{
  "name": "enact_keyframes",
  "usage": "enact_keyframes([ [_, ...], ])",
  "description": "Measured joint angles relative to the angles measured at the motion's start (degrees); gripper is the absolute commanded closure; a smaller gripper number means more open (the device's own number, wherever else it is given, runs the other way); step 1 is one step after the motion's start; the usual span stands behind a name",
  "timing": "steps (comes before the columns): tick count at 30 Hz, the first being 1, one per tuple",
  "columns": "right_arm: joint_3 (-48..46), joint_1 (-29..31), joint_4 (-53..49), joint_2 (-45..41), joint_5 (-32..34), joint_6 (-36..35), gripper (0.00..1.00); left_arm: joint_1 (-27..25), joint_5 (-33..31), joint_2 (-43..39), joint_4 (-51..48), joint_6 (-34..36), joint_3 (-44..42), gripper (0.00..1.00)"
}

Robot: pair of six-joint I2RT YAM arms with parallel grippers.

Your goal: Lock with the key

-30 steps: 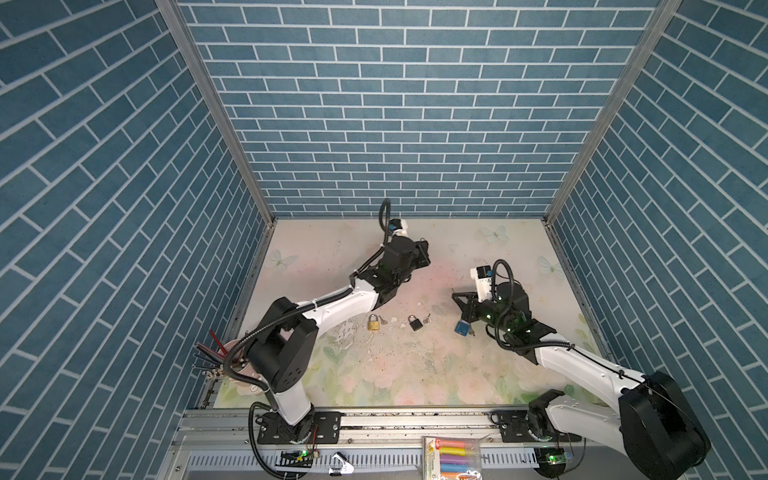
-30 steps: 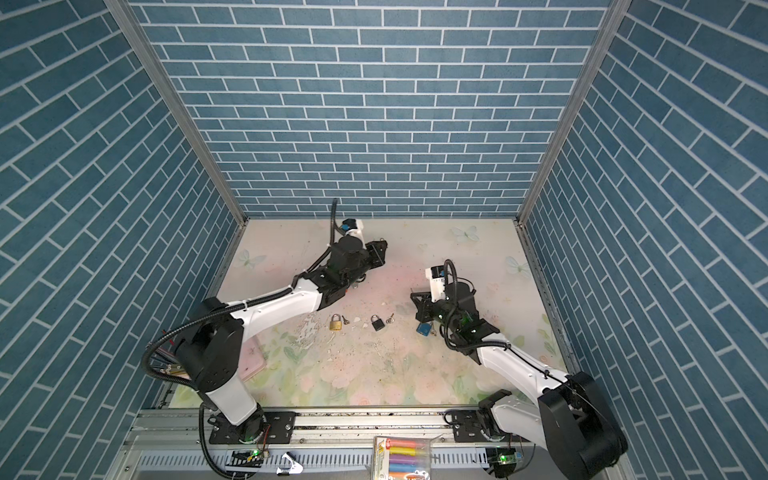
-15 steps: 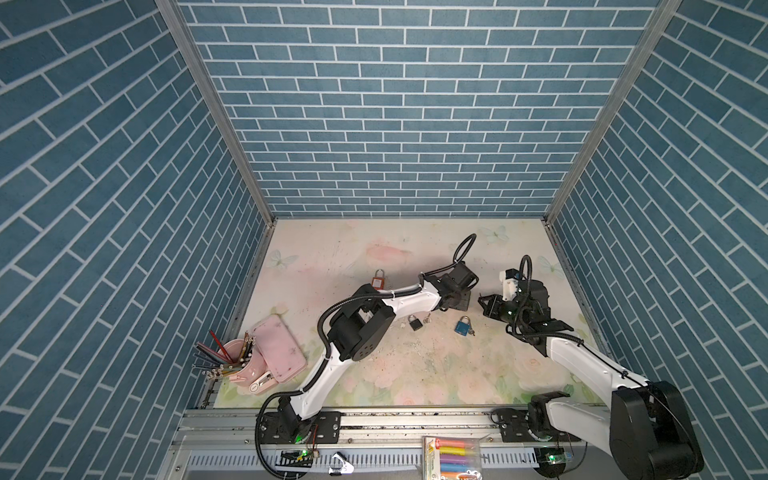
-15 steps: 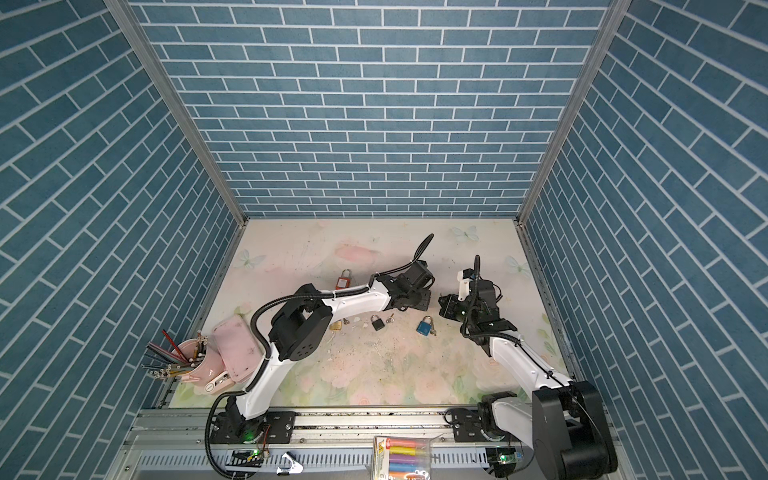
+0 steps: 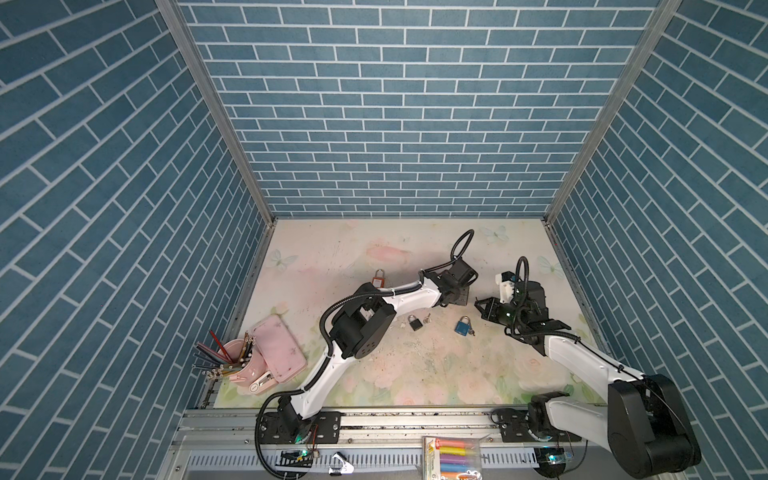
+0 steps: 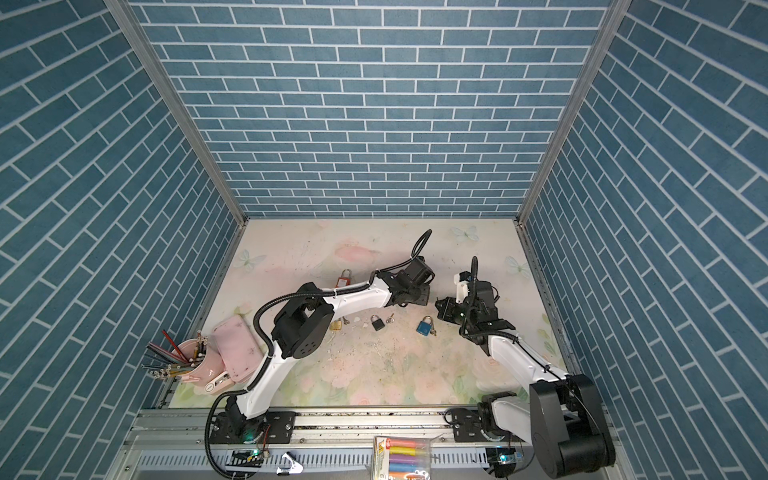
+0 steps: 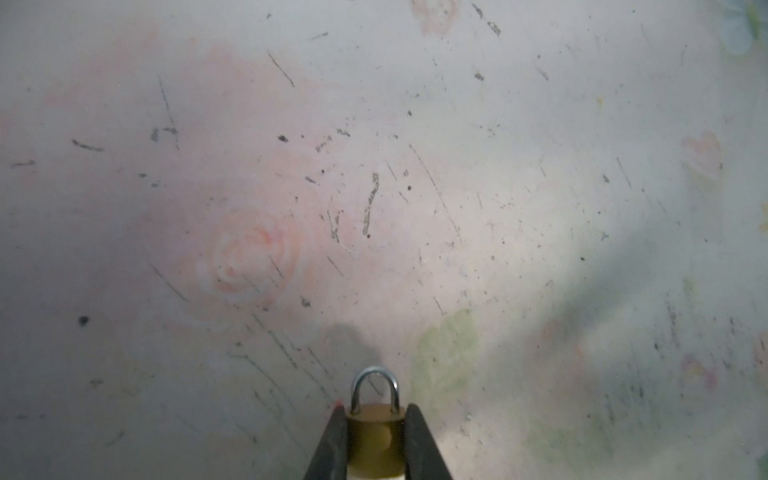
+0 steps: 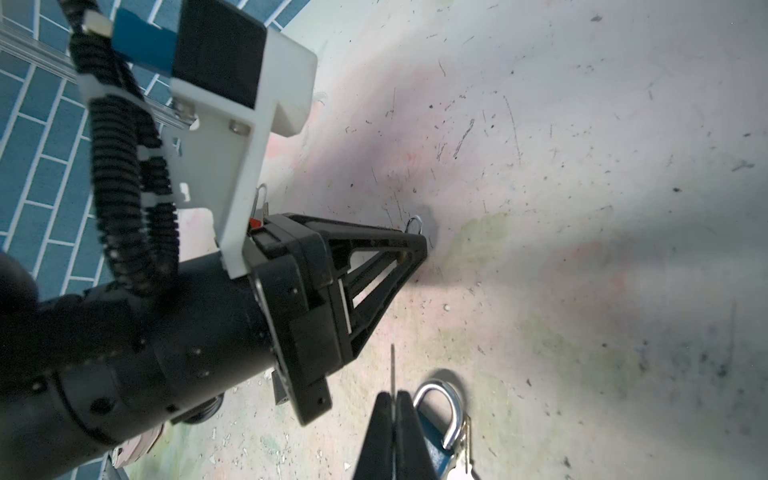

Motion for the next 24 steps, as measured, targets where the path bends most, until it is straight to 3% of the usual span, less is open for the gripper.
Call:
enact_keyframes([
  [10,0.0,0.0,0.0,0.1,-0.3,0.0,1.0,1.1,0.5,4.1,1.7,-0.2,4.2,0.95],
  [12,0.0,0.0,0.0,0.1,-0.3,0.0,1.0,1.3,0.5,4.1,1.7,-0.2,4.2,0.9],
  [17,0.0,0.0,0.0,1.1,-0.3,0.0,1.0,1.4,0.8,4.1,1.8,0.0,4.2,0.64],
  [24,0.0,0.0,0.1,2.4,-0.4,0.0,1.0,3.1,3.8,2.2,7.0,0.9,-0.2,0.53],
])
